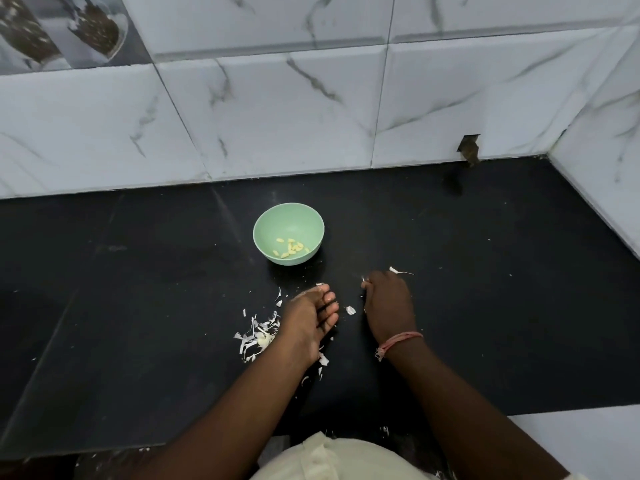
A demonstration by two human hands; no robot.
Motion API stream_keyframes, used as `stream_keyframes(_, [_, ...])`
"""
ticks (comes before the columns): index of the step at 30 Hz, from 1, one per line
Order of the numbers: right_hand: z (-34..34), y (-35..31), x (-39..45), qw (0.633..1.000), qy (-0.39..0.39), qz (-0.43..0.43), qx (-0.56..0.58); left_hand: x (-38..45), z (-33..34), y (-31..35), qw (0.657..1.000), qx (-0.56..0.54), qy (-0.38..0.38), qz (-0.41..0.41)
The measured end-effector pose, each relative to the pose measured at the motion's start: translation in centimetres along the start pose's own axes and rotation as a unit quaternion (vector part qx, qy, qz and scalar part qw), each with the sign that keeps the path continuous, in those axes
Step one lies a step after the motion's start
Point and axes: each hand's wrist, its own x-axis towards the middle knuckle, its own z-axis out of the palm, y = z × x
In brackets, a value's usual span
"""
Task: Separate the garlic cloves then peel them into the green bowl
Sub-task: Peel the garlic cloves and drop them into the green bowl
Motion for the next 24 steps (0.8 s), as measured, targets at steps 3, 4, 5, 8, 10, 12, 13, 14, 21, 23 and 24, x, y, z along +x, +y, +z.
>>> stream_keyframes(3, [0.4, -2.7, -1.6, 0.997, -0.03, -0.032, 0.067, 0.4, -0.6, 0.1, 1.0, 0.018, 0.006, 0.024])
stream_keyframes(4, [0.6, -3.6, -1.9, 0.994, -0.056, -0.04, 0.082, 0.5, -0.8, 0.0, 0.999, 0.026, 0.008, 0.029])
stream_keyframes(5, [0.8, -4.4, -2.2, 0.991, -0.081, -0.047, 0.097, 0.7, -1.1, -0.1, 0.999, 0.032, 0.006, 0.034])
stream_keyframes(8, [1.2, -5.8, -3.0, 0.982, -0.11, -0.057, 0.143, 0.9, -1.9, -0.4, 0.998, 0.048, 0.0, 0.04])
stream_keyframes(10, [0.7, -6.3, -3.3, 0.975, -0.1, -0.009, 0.196, 1.2, -2.7, -0.5, 0.997, 0.059, 0.006, 0.043])
stream_keyframes(12, [0.2, -6.5, -3.2, 0.95, -0.117, 0.063, 0.281, 1.3, -3.3, -0.5, 0.997, 0.059, -0.004, 0.045])
stream_keyframes(13, [0.1, -6.5, -3.1, 0.925, -0.136, 0.1, 0.342, 1.3, -3.6, -0.5, 0.997, 0.055, -0.009, 0.046])
stream_keyframes(14, [-0.1, -6.5, -3.0, 0.892, -0.154, 0.134, 0.403, 1.2, -3.9, -0.4, 0.998, 0.05, -0.01, 0.048])
stream_keyframes(21, [0.0, -6.2, -4.2, 0.942, -0.128, 0.099, 0.294, 1.4, -5.2, 0.0, 0.996, 0.032, 0.056, 0.064])
stream_keyframes(23, [0.1, -6.5, -4.5, 0.96, -0.123, 0.059, 0.244, 1.3, -5.4, 0.1, 0.996, 0.022, 0.061, 0.057])
stream_keyframes(24, [-0.1, -6.5, -4.5, 0.971, -0.116, 0.039, 0.205, 1.2, -5.6, 0.2, 0.995, 0.024, 0.067, 0.065])
